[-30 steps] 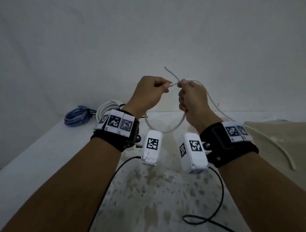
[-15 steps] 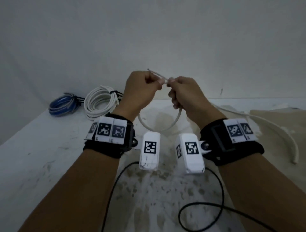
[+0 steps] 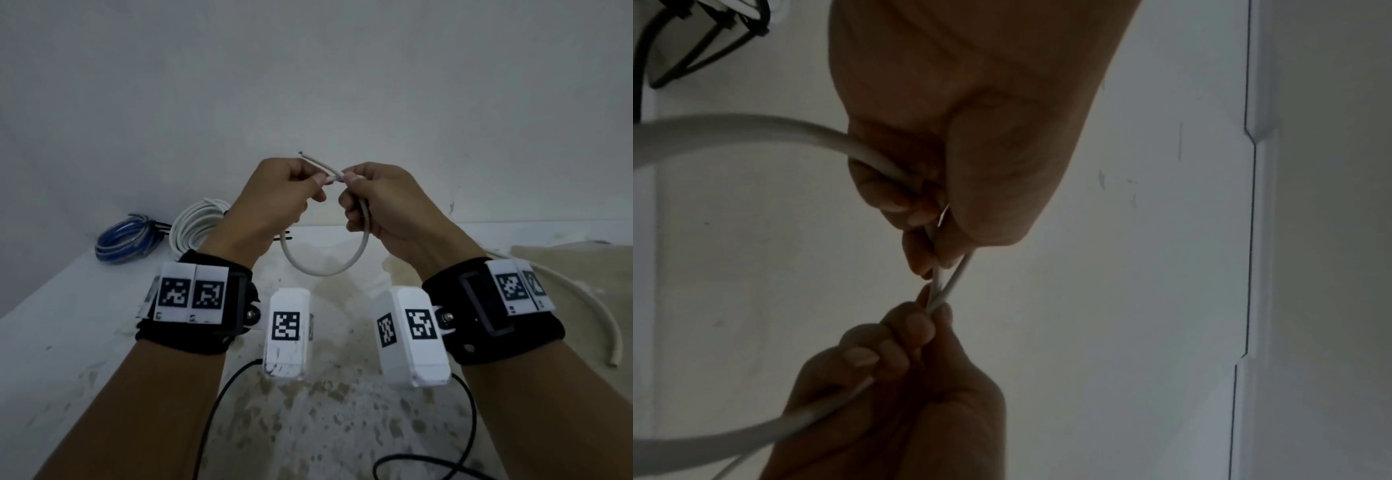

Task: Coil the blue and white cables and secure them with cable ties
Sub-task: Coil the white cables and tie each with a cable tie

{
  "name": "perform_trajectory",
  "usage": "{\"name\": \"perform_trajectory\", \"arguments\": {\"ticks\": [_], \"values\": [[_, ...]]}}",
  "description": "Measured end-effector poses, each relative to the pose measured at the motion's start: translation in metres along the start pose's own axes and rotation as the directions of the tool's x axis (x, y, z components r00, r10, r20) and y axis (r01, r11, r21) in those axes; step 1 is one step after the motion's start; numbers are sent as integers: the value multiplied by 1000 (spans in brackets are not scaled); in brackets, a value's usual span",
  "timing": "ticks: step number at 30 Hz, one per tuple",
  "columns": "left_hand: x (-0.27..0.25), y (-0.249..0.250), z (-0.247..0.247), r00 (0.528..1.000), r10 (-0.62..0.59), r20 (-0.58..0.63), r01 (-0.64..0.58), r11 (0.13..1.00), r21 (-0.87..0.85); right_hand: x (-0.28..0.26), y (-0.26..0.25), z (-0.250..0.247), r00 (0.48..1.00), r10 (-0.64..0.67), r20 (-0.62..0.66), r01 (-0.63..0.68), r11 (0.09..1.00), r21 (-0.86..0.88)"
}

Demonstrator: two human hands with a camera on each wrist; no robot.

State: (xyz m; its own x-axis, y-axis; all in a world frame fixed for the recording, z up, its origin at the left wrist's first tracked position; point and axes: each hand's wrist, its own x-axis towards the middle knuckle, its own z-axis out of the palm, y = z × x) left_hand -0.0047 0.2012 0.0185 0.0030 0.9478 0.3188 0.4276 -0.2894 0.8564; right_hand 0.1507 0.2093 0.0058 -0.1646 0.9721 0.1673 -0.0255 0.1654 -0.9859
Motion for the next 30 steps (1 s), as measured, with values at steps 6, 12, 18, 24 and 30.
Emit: {"name": "perform_trajectory", "arguments": {"ticks": [6,12,18,24,30], "values": [[-2,2,4,997,34,-71,-38,998,-51,-2,-2,3,999,-21,43,20,999,36],[-1,8,9,993,-69,-97,51,983,-178,1,-2,3,987,-39,-154,59,990,127],[-1,6,9,991,-84,-106,65,984,-169,6,-2,1,954,-73,-292,140,966,215],[0,3,11,980,-74,-185,42,984,-174,6,-1,0,957,-61,-284,145,948,284],[3,0,11,970,2,-242,-36,990,-134,1,-5,-1,965,2,-264,90,937,339]]}}
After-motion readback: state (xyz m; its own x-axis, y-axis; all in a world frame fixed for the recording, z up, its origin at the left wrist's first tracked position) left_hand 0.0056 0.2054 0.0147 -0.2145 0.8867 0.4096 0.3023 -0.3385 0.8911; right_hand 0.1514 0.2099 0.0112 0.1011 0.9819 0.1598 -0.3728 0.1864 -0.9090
